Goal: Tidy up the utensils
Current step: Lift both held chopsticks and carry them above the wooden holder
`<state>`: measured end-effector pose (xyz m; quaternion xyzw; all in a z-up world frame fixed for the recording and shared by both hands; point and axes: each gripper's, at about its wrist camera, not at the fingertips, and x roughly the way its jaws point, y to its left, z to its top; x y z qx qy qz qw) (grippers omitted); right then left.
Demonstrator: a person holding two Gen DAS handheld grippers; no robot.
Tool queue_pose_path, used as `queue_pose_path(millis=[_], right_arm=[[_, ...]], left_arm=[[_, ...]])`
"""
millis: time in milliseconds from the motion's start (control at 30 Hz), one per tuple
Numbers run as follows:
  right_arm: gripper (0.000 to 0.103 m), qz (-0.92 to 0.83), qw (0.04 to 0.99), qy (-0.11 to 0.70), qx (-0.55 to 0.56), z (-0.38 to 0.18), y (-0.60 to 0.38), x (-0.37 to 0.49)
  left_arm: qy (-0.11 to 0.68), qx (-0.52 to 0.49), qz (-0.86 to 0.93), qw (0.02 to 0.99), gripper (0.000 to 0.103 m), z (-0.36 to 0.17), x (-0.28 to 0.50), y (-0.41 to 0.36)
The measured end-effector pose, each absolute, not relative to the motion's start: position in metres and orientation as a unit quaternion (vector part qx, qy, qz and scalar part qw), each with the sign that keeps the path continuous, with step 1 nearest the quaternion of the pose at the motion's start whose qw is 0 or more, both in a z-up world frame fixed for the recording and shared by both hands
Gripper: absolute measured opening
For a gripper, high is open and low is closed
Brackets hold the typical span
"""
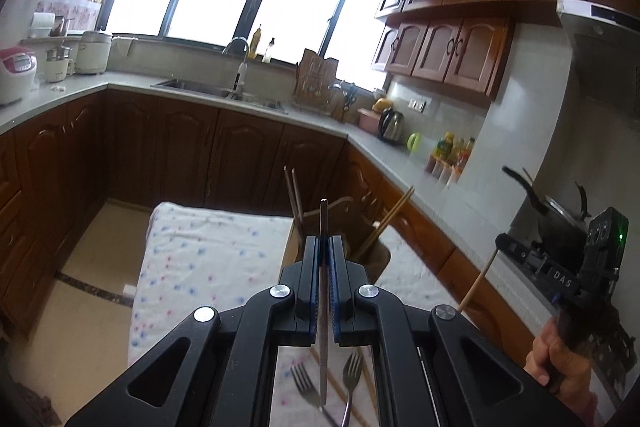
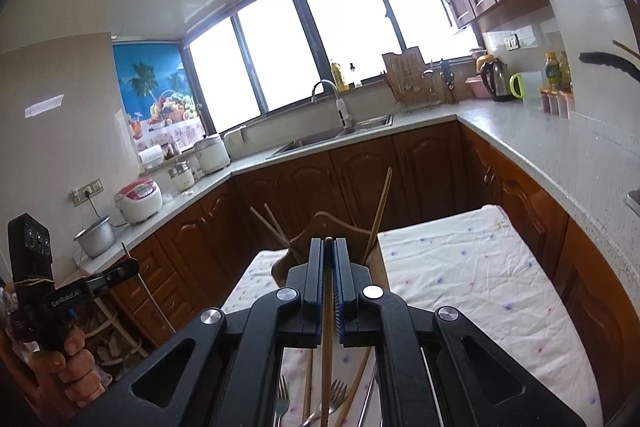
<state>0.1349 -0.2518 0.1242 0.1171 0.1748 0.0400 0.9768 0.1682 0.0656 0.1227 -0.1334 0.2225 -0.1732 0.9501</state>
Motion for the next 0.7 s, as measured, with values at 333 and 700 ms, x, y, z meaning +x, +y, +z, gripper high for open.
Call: queue_pose_path(millis=[333, 700], right_arm=[[0.004, 0.029, 0.983, 0.13, 0.125, 0.148, -0.263, 0.158], [0.004, 0.018, 0.989, 0.078, 0.127, 0.18, -0.278, 0.205]], left_arm=[[0.175, -0.142, -0.174, 0.959, 0.003, 0.122, 0.203, 0.059], [0.124, -0.174, -0.153, 0.965, 0.003, 0.109, 0.272, 0.052]])
